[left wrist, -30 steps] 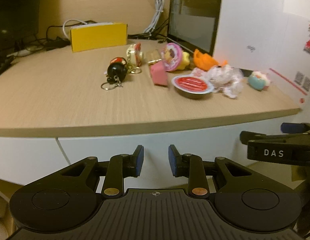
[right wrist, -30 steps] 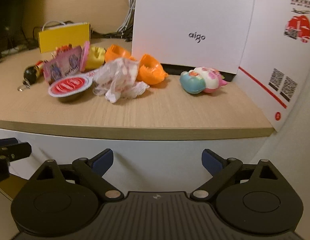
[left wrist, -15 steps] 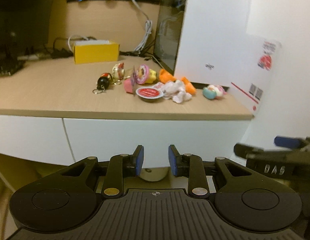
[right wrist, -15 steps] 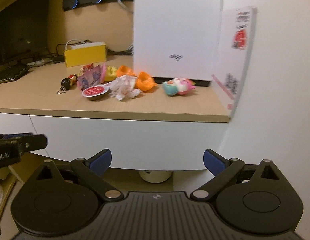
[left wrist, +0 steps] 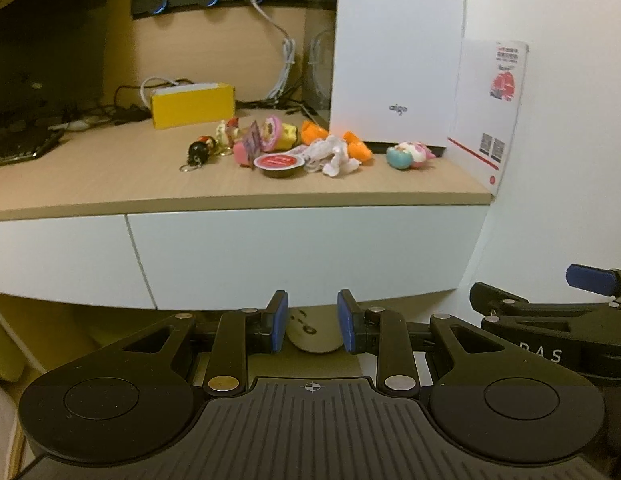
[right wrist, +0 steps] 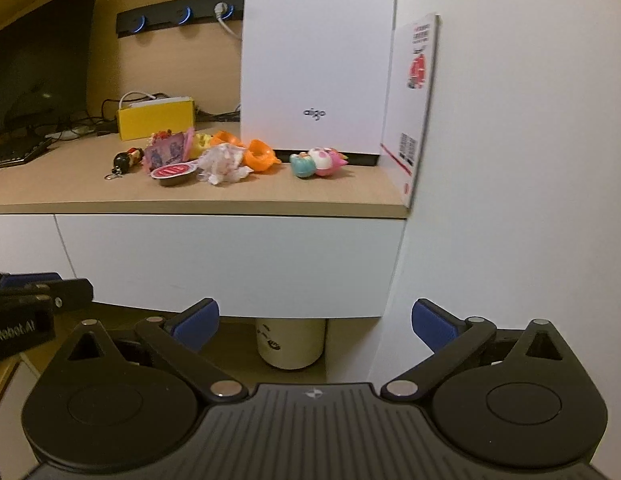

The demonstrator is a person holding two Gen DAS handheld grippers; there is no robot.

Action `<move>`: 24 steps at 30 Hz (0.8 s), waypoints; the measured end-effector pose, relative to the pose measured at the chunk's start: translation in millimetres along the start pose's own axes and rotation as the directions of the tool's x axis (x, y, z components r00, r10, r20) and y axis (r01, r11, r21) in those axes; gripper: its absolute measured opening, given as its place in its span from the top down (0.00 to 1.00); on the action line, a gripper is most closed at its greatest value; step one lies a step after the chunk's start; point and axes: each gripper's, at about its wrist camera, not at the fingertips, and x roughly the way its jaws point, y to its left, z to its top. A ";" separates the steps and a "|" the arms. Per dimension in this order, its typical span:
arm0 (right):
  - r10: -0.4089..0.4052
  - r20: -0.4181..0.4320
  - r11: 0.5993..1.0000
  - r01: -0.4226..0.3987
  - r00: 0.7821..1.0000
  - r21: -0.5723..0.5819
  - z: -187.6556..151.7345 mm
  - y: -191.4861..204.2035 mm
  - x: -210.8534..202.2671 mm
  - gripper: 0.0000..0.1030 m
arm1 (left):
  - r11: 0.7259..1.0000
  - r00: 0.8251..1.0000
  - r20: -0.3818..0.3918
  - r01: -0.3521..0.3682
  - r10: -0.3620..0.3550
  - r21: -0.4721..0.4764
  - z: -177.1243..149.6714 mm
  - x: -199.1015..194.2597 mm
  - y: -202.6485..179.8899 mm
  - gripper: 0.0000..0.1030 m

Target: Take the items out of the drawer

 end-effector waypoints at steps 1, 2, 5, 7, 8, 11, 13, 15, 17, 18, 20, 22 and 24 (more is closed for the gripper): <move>0.004 0.003 1.000 -0.004 1.000 0.008 -1.8 -1.5 -0.9 0.00 | 1.000 1.000 0.004 0.004 -0.004 0.007 -1.0 -1.6 -0.5 0.71; 0.013 0.005 1.000 -0.013 1.000 0.018 -2.0 -2.4 -0.5 0.00 | 1.000 1.000 0.011 0.007 -0.008 0.012 -2.1 -3.6 -1.0 0.71; 0.036 0.008 0.999 -0.036 0.999 0.025 -3.1 -1.9 -3.5 0.00 | 1.000 1.000 0.012 0.001 -0.001 0.011 -4.0 -7.1 -1.2 0.71; 0.040 0.007 0.999 -0.040 0.999 0.018 -3.1 0.4 -4.8 0.00 | 1.000 1.000 0.006 -0.002 0.002 0.006 -4.3 -8.5 0.2 0.71; 0.041 0.007 0.999 -0.041 0.999 0.018 -2.8 0.8 -4.6 0.00 | 1.000 1.000 0.007 -0.003 0.003 0.006 -4.0 -9.2 0.8 0.71; 0.043 0.002 0.999 -0.043 0.999 0.027 -2.5 -0.2 -4.6 0.00 | 1.000 1.000 0.008 -0.006 0.006 0.001 -3.7 -10.4 2.9 0.71; 0.043 -0.003 0.999 -0.043 0.999 0.031 -2.5 -1.0 -3.6 0.00 | 1.000 1.000 0.007 -0.002 0.002 -0.001 -4.3 -10.5 3.2 0.71; 0.047 -0.006 0.998 -0.047 0.999 0.036 -2.7 -1.7 -3.0 0.00 | 1.000 1.000 0.007 -0.004 0.004 -0.003 -4.9 -10.7 2.6 0.71; 0.052 -0.008 0.998 -0.052 0.999 0.034 -3.8 -1.0 -3.7 0.00 | 1.000 1.000 0.005 -0.005 0.005 -0.011 -5.3 -10.1 2.8 0.71; 0.053 -0.009 0.998 -0.053 0.999 0.033 -4.3 -0.5 -4.2 0.00 | 1.000 1.000 0.004 -0.005 0.005 -0.012 -5.8 -10.1 2.8 0.71; 0.052 -0.011 0.998 -0.052 0.999 0.034 -5.4 -0.1 -4.5 0.00 | 1.000 1.000 0.003 -0.007 0.007 -0.014 -6.9 -10.6 2.3 0.71; 0.051 -0.011 0.998 -0.051 0.999 0.038 -6.0 -0.4 -5.1 0.00 | 1.000 1.000 0.002 -0.004 0.004 -0.018 -8.0 -11.3 1.9 0.71; 0.048 -0.010 0.998 -0.048 0.999 0.037 -6.4 -0.4 -5.7 0.00 | 1.000 1.000 -0.001 -0.002 0.002 -0.017 -8.9 -11.9 1.9 0.71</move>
